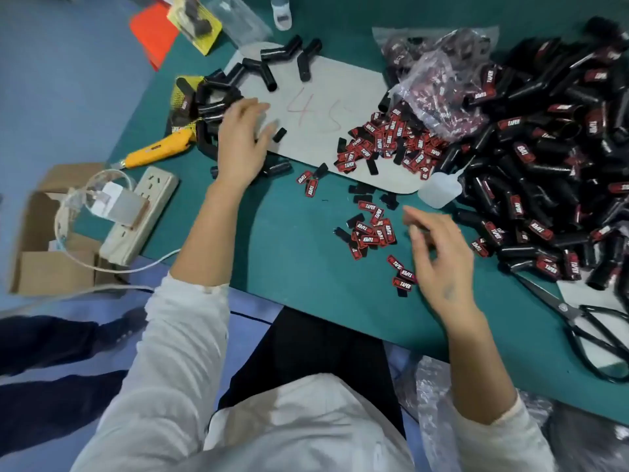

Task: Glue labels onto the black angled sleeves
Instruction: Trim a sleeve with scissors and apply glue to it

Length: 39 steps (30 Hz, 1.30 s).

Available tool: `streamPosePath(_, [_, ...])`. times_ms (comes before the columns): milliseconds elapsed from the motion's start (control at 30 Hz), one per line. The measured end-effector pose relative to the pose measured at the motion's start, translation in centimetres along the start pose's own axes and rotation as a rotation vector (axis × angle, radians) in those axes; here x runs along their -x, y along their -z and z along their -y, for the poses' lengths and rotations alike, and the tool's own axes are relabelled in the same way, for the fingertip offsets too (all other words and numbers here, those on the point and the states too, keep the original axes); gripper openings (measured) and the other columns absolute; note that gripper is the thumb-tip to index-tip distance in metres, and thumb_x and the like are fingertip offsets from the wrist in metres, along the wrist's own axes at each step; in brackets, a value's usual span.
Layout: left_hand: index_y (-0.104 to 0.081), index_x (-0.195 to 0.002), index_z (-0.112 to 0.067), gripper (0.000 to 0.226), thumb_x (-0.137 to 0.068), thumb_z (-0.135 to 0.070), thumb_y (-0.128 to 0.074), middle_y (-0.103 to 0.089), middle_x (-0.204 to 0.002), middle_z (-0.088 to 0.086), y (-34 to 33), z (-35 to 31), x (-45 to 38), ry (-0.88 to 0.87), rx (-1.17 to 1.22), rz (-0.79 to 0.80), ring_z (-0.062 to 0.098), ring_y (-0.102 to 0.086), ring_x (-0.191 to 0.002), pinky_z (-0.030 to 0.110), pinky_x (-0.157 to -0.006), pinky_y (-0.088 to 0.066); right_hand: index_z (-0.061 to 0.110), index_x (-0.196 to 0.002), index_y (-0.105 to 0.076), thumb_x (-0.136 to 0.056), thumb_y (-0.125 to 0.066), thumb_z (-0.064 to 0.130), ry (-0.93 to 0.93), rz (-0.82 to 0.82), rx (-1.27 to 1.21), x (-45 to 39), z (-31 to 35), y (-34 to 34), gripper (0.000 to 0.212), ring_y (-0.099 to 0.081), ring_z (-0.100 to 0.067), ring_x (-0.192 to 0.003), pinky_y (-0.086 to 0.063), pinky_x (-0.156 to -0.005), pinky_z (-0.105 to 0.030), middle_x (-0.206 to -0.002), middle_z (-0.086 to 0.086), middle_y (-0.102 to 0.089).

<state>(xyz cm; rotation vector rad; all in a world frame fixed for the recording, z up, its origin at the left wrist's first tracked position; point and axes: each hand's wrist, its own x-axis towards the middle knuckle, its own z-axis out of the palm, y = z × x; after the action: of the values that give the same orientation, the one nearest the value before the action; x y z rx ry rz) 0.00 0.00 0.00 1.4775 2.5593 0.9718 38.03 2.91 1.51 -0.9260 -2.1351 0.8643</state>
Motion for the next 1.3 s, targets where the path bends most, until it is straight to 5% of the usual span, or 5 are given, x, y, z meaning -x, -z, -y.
streamPosePath(500, [-0.034, -0.162, -0.025, 0.054, -0.109, -0.031, -0.044, -0.021, -0.170, 0.020, -3.5, -4.0, -7.4, -0.092, -0.383, 0.311, 0.041, -0.019, -0.157, 0.054, -0.125, -0.019, 0.013, -0.146, -0.058, -0.099, -0.054, -0.002, 0.251, 0.074, 0.196, -4.8, -1.8, -5.9, 0.049, -0.061, -0.025, -0.113, -0.059, -0.078, -0.046, -0.127, -0.001, -0.059])
streamPosePath(767, [-0.069, -0.128, -0.015, 0.043, -0.106, -0.029, -0.036, -0.064, -0.122, 0.019, -6.2, -4.7, -8.4, -0.105, -0.447, 0.138, 0.035, -0.056, -0.118, 0.041, -0.109, -0.030, 0.013, -0.130, -0.063, -0.093, -0.065, -0.009, 0.371, -0.251, 0.196, -4.6, -1.8, -4.8, 0.043, -0.064, -0.026, -0.093, -0.054, -0.074, -0.031, -0.106, -0.008, -0.067])
streamPosePath(967, [-0.067, -0.114, -0.009, 0.022, -0.103, -0.024, -0.055, -0.061, -0.118, 0.015, -5.6, -7.1, -3.6, -0.142, 0.167, 0.063, 0.026, -0.061, -0.105, 0.039, -0.094, -0.050, 0.014, -0.126, -0.054, -0.095, -0.078, 0.026, 0.045, -0.640, 0.072, -4.9, -3.2, -0.7, 0.041, -0.046, -0.008, -0.121, -0.048, -0.085, -0.032, -0.126, 0.001, -0.050])
streamPosePath(1133, [-0.043, -0.083, -0.033, 0.027, -0.098, -0.030, -0.066, -0.047, -0.082, -0.002, -6.8, -10.9, 1.1, 0.091, 0.646, 0.253, 0.014, -0.047, -0.072, 0.027, -0.069, -0.042, 0.033, -0.137, -0.047, -0.083, -0.087, 0.035, -0.334, -0.290, 0.033, -5.2, -4.1, 0.5, 0.067, -0.052, -0.002, -0.121, -0.046, -0.091, -0.025, -0.133, 0.011, -0.051])
streamPosePath(1300, [-0.043, -0.086, -0.029, 0.023, -0.099, -0.030, -0.061, -0.055, -0.078, 0.005, -7.1, -12.5, 3.6, 0.122, 0.971, 0.411, 0.018, -0.063, -0.077, 0.028, -0.069, -0.050, 0.025, -0.128, -0.059, -0.095, -0.074, 0.030, -0.417, -0.137, 0.184, -5.6, -5.1, 0.0, 0.037, -0.057, -0.010, -0.104, -0.052, -0.090, -0.041, -0.126, 0.011, -0.063])
